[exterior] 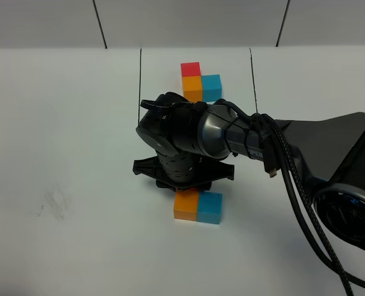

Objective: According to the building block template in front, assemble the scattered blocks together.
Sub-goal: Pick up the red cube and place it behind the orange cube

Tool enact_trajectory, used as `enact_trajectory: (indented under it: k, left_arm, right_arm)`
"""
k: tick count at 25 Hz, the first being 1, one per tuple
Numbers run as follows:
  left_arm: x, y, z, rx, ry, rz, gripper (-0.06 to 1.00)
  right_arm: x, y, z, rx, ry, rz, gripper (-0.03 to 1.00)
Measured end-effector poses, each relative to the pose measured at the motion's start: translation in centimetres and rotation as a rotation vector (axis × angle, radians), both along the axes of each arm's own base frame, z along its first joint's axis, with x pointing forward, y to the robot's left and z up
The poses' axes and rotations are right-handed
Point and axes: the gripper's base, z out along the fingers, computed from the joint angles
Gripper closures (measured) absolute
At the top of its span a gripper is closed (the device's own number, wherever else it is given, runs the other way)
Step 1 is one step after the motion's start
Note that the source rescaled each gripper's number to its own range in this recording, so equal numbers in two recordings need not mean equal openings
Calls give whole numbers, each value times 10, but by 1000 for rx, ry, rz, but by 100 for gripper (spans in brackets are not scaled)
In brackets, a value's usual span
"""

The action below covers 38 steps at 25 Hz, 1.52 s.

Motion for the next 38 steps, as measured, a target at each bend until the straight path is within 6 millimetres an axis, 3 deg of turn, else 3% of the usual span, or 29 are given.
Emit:
enact_trajectory:
  k: [17, 27, 38]
  left_arm:
    - [0, 0, 0, -1, 0, 1, 29]
    - [0, 0, 0, -1, 0, 1, 29]
    - [0, 0, 0, -1, 0, 1, 29]
  right_arm:
    - [5, -3, 1, -47, -47, 83, 75]
    - [1, 1, 0, 31, -17, -136, 75]
    - [1, 1, 0, 51, -19, -195, 75]
